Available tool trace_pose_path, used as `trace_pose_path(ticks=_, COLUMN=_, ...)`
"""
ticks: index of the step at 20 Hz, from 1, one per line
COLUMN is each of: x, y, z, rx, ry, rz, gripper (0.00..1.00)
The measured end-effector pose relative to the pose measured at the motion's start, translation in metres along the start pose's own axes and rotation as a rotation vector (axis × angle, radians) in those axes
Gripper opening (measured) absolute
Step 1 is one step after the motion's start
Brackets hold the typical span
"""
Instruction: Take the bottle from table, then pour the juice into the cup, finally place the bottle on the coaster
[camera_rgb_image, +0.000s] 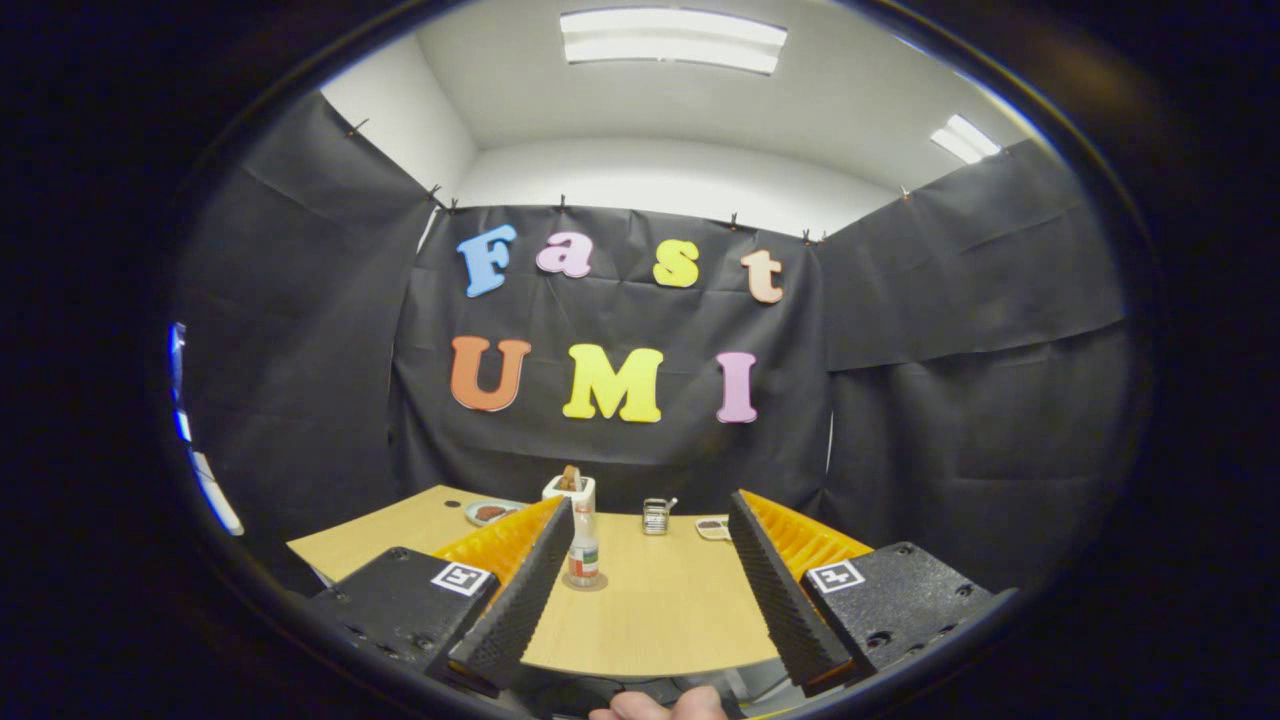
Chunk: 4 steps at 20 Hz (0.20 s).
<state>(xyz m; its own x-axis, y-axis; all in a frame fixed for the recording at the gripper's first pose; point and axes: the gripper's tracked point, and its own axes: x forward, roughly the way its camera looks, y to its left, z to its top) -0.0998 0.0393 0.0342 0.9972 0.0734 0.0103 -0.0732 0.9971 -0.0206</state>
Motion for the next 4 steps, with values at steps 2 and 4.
trace_pose_path(ticks=2, x=0.0026, y=0.0021, z=-0.0044, rx=-0.003, ry=0.015, rz=0.004, gripper=0.99)
trace_pose_path(ticks=4, x=0.0048, y=0.0039, z=-0.0055, rx=0.0, ry=0.022, rz=0.008, gripper=1.0)
